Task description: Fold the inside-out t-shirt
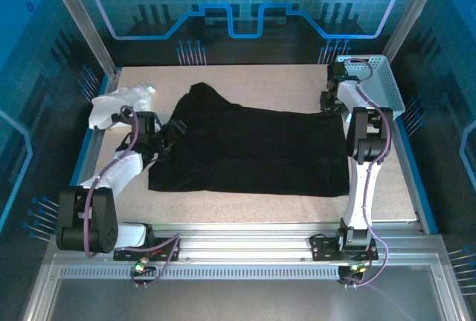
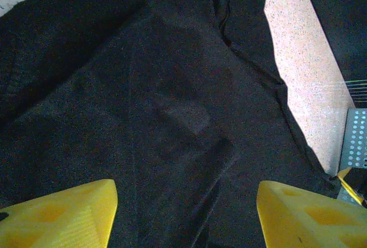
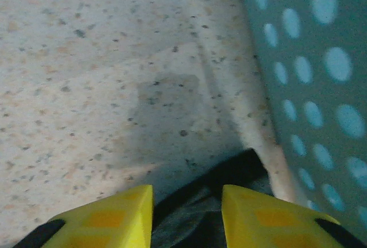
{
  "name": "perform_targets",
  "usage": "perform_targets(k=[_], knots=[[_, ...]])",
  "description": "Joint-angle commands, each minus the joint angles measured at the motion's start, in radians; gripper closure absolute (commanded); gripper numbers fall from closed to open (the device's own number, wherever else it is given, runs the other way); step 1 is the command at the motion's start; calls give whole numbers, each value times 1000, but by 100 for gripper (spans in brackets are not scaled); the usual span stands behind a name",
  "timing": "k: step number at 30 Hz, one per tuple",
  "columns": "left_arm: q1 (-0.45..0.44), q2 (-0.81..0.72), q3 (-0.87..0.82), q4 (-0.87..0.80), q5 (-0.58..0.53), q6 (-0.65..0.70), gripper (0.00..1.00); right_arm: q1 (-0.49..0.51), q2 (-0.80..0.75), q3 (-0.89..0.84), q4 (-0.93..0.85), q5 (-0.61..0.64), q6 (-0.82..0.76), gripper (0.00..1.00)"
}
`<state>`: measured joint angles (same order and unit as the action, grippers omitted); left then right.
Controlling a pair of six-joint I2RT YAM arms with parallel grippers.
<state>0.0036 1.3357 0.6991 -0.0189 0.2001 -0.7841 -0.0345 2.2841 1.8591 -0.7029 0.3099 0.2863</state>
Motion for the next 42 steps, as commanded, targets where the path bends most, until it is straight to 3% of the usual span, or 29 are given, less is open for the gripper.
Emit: perform_targets(k=[1, 6, 17, 20, 33, 42], knots=[[-4, 20, 30, 7, 22, 14, 34, 6, -9, 37, -41, 94, -19, 55], [-4, 20, 23, 10, 20, 16, 34, 4, 71, 120, -101, 75, -21, 49], [-4, 16, 20, 5, 11, 25, 33, -7, 162, 210, -179, 57, -1, 51], [-4, 24, 21, 11, 12, 23, 34, -19, 169, 211, -178, 24, 4, 57], [-4, 93, 89, 26, 19, 19, 33, -20, 149, 237, -126, -12, -13, 98], [-4, 111, 115, 33, 22, 8, 33, -16, -13, 138, -49, -13, -29, 100]])
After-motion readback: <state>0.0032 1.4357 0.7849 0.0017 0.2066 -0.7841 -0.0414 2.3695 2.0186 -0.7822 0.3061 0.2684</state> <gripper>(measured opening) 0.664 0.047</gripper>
